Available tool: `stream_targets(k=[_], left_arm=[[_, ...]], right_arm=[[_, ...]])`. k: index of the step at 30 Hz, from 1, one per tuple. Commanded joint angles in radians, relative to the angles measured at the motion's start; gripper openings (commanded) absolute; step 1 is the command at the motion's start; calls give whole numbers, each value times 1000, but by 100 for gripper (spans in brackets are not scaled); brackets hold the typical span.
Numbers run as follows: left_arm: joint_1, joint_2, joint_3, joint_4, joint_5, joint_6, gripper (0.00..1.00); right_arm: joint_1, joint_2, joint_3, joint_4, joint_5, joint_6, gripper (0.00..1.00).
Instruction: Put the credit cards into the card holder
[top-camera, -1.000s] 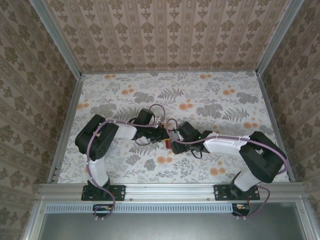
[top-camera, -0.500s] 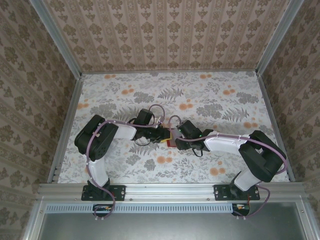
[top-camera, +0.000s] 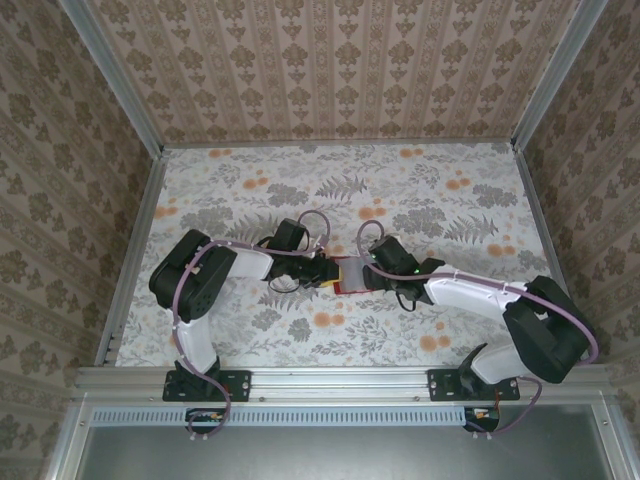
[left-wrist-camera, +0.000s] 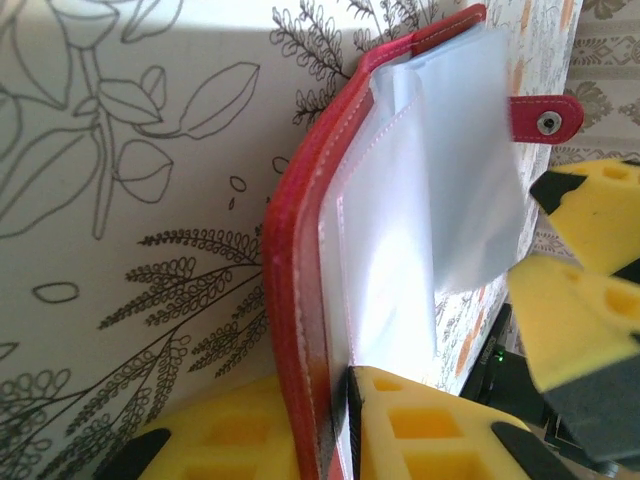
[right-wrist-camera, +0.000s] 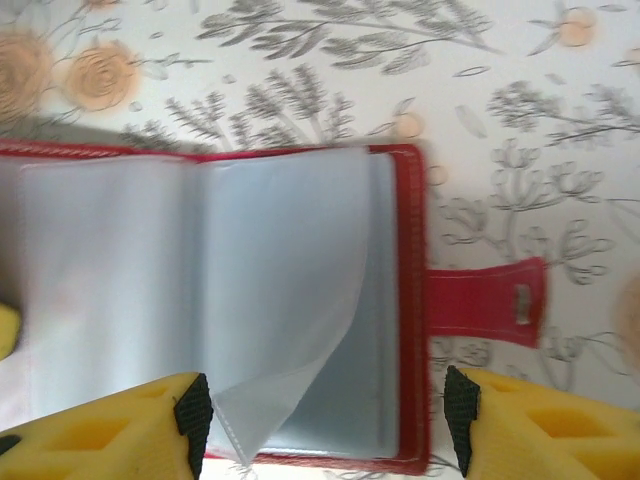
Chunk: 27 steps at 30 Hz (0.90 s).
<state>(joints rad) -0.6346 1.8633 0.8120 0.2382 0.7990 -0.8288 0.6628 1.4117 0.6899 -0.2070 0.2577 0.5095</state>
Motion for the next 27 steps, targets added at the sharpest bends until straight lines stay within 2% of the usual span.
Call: stream_targets(k=[1, 3, 5, 7, 14, 19, 27], left_arm=[[-4, 2, 10, -23, -4, 33, 20], [-4, 3, 13, -23, -4, 34, 19], [-4, 10, 22, -27, 3, 36, 18], [-4, 9, 23, -27, 6, 33, 16], [-5, 17, 35, -9, 14, 23, 5], [-5, 25, 38, 18, 33, 4, 0], [-6, 18, 40, 16, 39, -1, 0]], right_arm=[[-14, -14, 13, -104, 76, 18, 66], [-14, -41, 16, -96, 24, -18, 68], [-10, -53, 4, -28, -138, -108, 74], [-4, -34, 19, -7, -238, -137, 76], [27, 117, 104, 8, -308, -208, 80], [37, 189, 135, -3, -244, -219, 82], [36, 183, 122, -71, 96, -101, 81]])
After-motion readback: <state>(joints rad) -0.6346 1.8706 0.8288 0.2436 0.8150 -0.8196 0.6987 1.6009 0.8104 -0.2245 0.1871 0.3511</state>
